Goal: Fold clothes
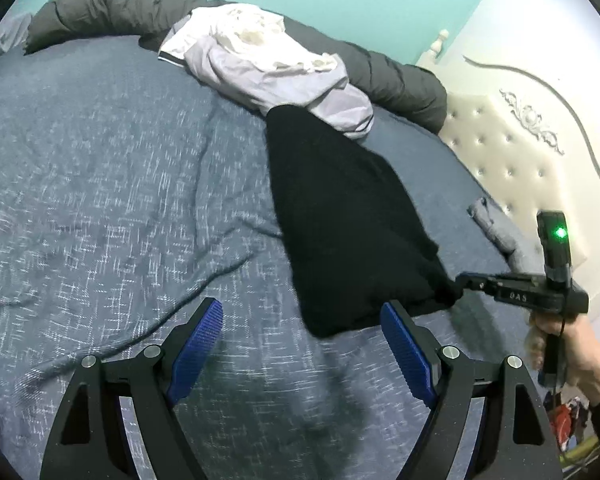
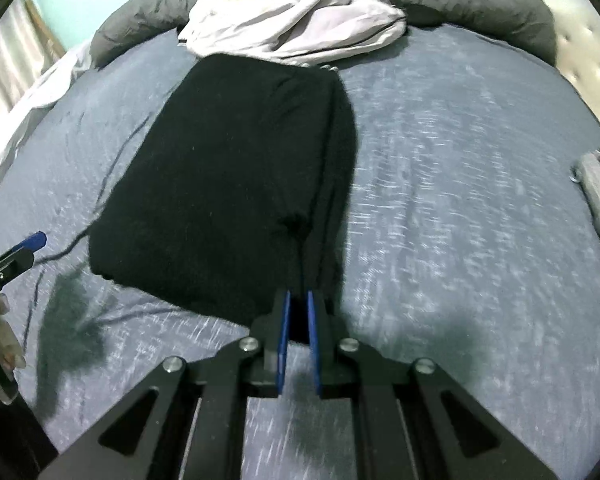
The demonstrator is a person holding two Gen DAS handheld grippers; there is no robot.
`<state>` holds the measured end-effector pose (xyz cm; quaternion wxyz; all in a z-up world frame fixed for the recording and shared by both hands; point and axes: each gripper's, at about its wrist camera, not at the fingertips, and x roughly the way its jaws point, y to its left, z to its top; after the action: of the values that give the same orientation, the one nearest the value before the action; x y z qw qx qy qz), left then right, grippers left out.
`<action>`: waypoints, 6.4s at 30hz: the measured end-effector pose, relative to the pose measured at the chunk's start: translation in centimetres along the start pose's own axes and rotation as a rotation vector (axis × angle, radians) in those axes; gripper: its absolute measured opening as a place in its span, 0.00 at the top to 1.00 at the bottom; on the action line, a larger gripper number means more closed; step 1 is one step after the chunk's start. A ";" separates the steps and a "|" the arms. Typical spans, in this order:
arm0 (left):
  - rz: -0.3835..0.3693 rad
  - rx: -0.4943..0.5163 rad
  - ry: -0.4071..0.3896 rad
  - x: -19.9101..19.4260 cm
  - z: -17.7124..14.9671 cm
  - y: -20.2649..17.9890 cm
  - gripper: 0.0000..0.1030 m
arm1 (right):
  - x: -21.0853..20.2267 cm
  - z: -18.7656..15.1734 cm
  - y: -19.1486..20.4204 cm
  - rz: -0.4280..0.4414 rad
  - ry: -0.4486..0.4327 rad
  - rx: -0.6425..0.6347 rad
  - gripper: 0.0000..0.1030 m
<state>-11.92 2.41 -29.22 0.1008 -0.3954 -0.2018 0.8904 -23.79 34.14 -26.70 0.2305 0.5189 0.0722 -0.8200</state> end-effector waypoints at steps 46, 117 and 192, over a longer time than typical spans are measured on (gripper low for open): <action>0.119 -0.030 0.082 2.4 2.6 -1.6 0.01 | -3.0 -0.8 -1.8 0.163 -0.082 0.189 0.72; -0.075 -0.133 0.235 11.8 2.1 1.7 0.00 | 5.8 0.1 -3.7 0.230 0.092 0.343 0.30; -0.347 0.186 0.170 10.6 12.7 -34.0 0.52 | -20.3 4.3 -19.3 0.231 -0.280 0.169 0.74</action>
<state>-27.79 32.95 -13.63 0.3055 -0.4172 -0.1747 0.8379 -28.83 55.79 -9.11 0.2865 0.4220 -0.0895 -0.8555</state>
